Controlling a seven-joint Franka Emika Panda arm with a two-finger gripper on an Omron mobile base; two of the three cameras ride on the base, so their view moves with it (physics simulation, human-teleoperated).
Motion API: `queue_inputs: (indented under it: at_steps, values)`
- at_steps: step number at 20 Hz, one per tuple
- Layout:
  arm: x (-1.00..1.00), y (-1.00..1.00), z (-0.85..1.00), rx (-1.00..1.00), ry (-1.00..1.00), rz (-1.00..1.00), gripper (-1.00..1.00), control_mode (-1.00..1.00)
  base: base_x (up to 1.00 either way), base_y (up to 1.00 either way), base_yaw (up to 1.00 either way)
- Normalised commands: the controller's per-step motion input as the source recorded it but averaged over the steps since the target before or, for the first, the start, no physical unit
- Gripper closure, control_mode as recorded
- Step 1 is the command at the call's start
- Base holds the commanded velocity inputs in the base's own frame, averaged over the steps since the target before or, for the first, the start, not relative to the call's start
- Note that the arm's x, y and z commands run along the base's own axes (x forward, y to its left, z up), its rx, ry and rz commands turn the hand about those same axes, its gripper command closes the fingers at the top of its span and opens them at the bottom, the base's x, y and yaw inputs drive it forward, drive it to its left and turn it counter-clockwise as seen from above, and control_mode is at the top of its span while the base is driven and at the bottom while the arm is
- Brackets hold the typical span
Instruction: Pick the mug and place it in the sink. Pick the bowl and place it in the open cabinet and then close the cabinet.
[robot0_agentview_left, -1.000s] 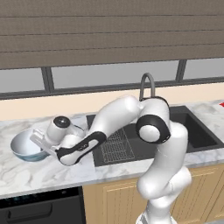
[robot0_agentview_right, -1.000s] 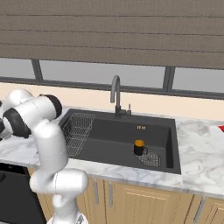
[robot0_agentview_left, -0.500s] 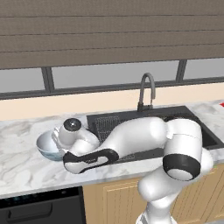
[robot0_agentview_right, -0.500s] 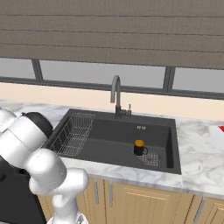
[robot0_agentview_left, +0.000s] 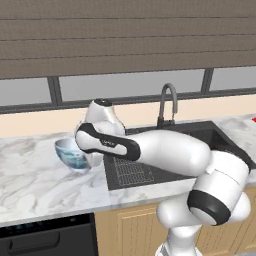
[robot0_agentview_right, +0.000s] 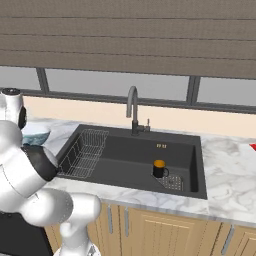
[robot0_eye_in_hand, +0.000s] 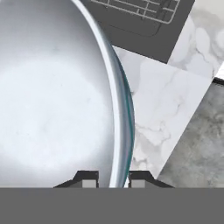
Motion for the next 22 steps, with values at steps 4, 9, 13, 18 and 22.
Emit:
queue_inputs:
  at_steps: [4, 9, 13, 18, 22]
  values:
    - [0.00, -0.18, 1.00, -0.14, -0.08, 0.09, 1.00, -1.00, 0.00, 0.00, 0.00]
    - [-0.04, -0.09, 0.93, -0.20, -0.23, 0.11, 1.00, -1.00, 0.00, 0.00, 0.00]
    - [-0.02, -0.34, 1.00, -0.08, -0.13, 0.06, 1.00, -1.00, 0.00, 0.00, 0.00]
    - [-0.37, -0.59, 0.58, 0.02, -0.11, 0.02, 1.00, -1.00, 0.00, 0.00, 0.00]
    - [-0.88, -0.98, -0.53, 0.17, -0.13, 0.00, 1.00, -1.00, 0.00, 0.00, 0.00]
